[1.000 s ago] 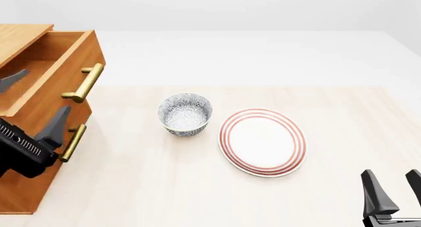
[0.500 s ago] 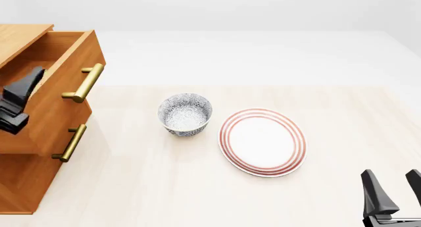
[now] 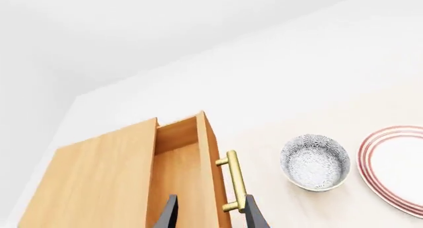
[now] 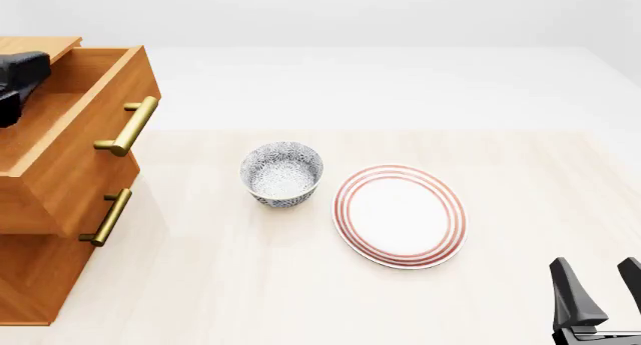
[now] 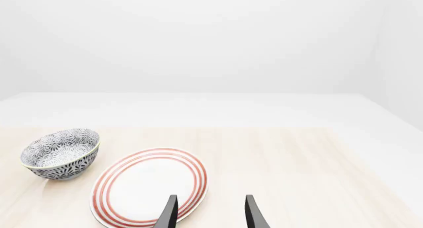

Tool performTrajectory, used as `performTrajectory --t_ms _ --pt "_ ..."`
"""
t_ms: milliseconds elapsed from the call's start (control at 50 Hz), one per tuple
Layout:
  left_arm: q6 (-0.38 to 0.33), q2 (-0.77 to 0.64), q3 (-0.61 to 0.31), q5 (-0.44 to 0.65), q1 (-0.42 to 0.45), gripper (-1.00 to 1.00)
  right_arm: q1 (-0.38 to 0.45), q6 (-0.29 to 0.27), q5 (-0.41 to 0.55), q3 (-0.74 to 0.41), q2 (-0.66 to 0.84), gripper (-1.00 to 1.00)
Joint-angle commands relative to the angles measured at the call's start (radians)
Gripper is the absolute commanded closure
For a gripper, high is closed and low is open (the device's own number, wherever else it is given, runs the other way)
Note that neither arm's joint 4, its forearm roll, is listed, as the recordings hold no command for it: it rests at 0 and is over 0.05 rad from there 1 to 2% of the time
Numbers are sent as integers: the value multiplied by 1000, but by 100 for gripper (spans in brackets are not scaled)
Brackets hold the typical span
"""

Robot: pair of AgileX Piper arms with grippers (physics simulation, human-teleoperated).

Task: Open the top drawer of the cabinet.

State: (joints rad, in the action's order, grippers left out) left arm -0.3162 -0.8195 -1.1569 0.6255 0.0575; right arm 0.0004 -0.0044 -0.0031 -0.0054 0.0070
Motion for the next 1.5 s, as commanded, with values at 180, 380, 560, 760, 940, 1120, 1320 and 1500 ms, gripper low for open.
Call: performTrajectory --t_ms 180,380,560,760,940,1120,1320,1500 --pt "186 -90 -153 186 -26 -100 0 0 0 0 0 -100" --pt "262 -131 -204 275 -43 -100 0 0 0 0 0 -100" --pt "308 -148 -246 329 -51 -100 0 0 0 0 0 -100" --pt "351 -192 -275 384 -57 -100 0 0 0 0 0 -100" --pt "355 -231 -296 419 -64 -100 0 0 0 0 0 -100" --pt "355 -250 -291 439 -64 -100 0 0 0 0 0 -100" --pt "368 -248 -285 450 -71 -100 0 0 0 0 0 -100" --pt "377 -249 -277 442 -65 -100 0 0 0 0 0 -100"
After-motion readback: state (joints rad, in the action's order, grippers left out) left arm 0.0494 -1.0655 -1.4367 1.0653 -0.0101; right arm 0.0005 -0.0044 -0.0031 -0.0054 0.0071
